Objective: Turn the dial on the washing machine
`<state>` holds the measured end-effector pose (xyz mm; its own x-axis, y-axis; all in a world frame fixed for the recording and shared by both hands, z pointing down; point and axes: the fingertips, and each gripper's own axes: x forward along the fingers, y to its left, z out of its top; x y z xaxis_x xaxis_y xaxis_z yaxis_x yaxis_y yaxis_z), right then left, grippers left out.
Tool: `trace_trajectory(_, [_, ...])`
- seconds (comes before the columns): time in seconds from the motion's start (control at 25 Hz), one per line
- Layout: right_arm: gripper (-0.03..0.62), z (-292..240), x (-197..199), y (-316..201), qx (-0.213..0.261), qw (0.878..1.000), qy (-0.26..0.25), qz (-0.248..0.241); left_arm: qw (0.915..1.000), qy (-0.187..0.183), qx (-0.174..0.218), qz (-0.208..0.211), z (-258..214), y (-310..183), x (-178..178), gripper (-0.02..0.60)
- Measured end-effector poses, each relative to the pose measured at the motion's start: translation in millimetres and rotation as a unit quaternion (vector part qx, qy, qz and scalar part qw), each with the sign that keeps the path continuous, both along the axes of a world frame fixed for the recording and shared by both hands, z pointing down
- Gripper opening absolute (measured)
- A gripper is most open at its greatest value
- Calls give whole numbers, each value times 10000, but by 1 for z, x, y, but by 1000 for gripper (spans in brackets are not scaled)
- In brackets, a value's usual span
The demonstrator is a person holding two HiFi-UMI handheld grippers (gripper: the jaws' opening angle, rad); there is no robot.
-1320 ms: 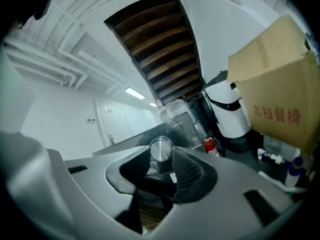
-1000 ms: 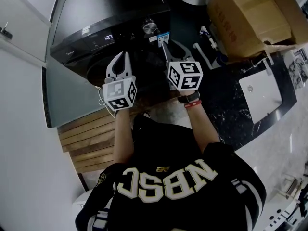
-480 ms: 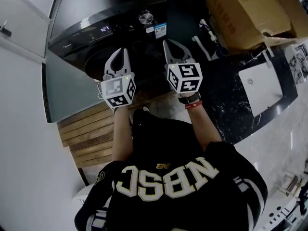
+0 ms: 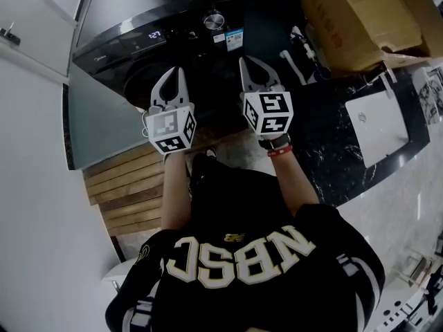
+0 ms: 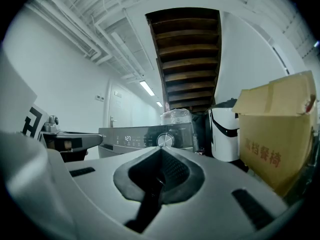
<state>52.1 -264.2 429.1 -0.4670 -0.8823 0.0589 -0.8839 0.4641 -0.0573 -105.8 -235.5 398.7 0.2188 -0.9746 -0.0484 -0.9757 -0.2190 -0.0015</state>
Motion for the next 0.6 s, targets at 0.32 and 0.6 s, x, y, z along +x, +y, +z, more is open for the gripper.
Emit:
trace_trajectory(0.32, [6, -2, -6, 3, -6, 9999, 42, -163, 10000, 10, 27, 25, -3, 7, -1, 12])
trace_trajectory(0.6, [6, 2, -11, -7, 2, 9974, 299, -655, 10000, 18, 1, 20, -5, 8, -4, 12])
